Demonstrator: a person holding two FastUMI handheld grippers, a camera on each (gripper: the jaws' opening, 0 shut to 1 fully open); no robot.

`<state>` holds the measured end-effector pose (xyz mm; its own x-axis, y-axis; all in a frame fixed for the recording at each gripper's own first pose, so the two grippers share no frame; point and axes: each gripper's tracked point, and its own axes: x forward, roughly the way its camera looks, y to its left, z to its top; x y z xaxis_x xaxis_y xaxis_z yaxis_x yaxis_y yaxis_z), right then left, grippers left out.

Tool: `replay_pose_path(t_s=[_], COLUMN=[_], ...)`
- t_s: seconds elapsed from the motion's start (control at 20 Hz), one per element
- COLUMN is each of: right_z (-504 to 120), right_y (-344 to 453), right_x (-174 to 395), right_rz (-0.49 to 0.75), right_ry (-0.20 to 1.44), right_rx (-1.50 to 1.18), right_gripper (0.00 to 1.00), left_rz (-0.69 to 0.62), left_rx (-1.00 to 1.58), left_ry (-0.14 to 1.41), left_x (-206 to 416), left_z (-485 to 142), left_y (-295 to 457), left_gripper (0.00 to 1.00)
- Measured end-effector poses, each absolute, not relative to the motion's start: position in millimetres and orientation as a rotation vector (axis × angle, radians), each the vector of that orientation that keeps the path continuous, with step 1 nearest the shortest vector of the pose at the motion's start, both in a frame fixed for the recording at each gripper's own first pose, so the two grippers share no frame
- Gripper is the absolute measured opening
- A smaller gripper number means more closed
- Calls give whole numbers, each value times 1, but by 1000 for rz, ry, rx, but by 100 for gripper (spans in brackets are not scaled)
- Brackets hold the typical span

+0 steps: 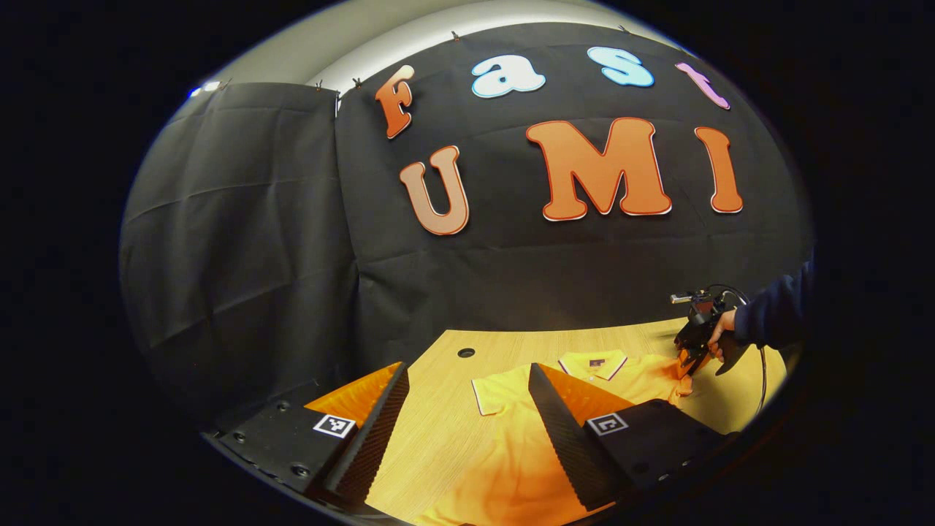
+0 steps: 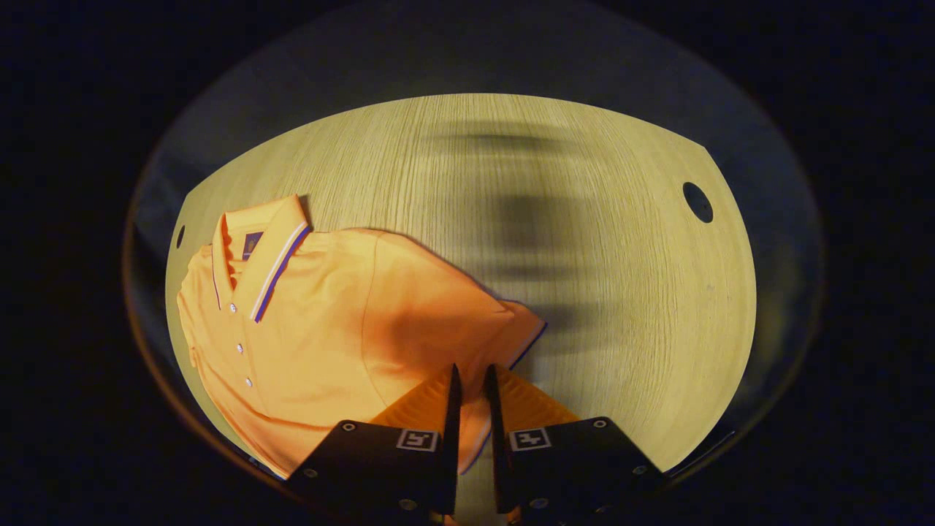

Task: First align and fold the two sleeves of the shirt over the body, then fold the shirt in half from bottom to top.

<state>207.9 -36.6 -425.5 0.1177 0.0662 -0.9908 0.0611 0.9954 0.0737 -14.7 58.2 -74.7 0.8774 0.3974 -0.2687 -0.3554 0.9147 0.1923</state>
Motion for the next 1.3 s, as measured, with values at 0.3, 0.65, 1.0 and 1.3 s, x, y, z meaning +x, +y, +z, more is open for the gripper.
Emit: replay_pose_path(t_s=[0.3, 0.65, 1.0, 1.3], right_z=[-391, -350, -321, -282], right_y=[-10, 58, 96, 86], right_x=[222, 226, 219, 216], right_rz=[63, 190, 340, 358], right_ry=[1351, 1296, 1261, 1111], right_rx=[215, 290, 380, 361], right_gripper=[9, 9, 46, 85], left_rz=[402, 421, 435, 383], left_rx=[130, 132, 95, 29], left_ry=[304, 320, 341, 436], left_x=[-26, -37, -35, 7], left_z=[-76, -87, -101, -141], left_y=[68, 78, 86, 108], left_gripper=[99, 99, 99, 99])
